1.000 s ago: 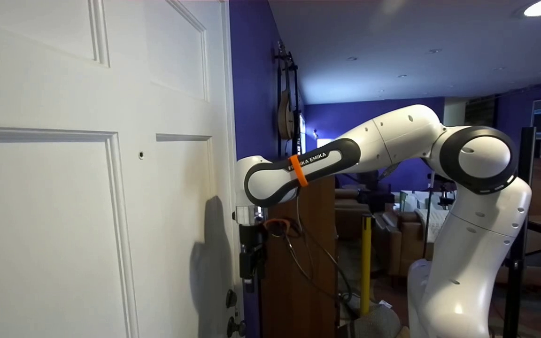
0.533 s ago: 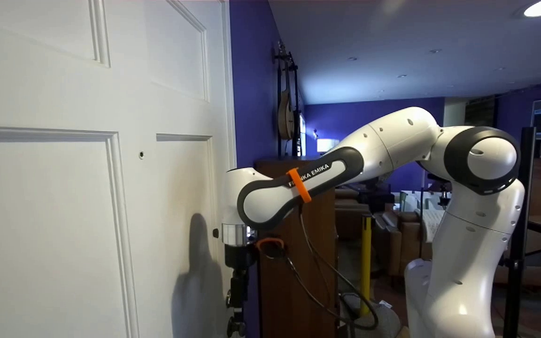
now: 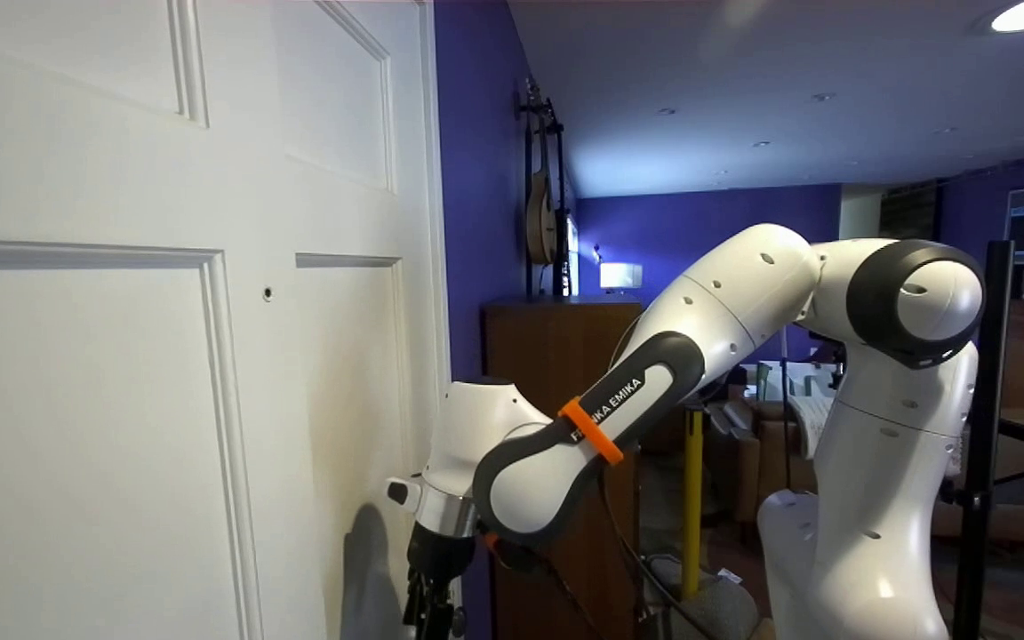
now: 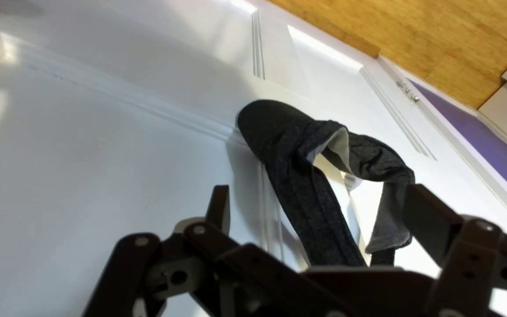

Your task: Remove the half head cap and put it on top of the cabinet

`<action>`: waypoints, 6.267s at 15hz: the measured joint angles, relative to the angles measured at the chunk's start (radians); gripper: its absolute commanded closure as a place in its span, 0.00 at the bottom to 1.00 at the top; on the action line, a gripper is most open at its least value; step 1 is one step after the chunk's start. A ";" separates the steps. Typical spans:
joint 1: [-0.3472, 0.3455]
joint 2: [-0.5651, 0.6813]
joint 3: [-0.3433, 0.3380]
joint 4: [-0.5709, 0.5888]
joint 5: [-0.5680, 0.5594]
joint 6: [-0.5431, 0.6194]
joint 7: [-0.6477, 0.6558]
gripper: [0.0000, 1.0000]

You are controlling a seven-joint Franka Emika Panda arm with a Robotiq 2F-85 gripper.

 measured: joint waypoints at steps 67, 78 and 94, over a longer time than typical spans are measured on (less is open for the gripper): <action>0.135 0.094 0.028 -0.093 0.233 0.598 -0.055 0.99; -0.123 0.050 0.271 -0.105 0.014 0.598 0.035 0.99; -0.484 -0.199 0.585 -0.066 -0.068 0.452 0.191 0.99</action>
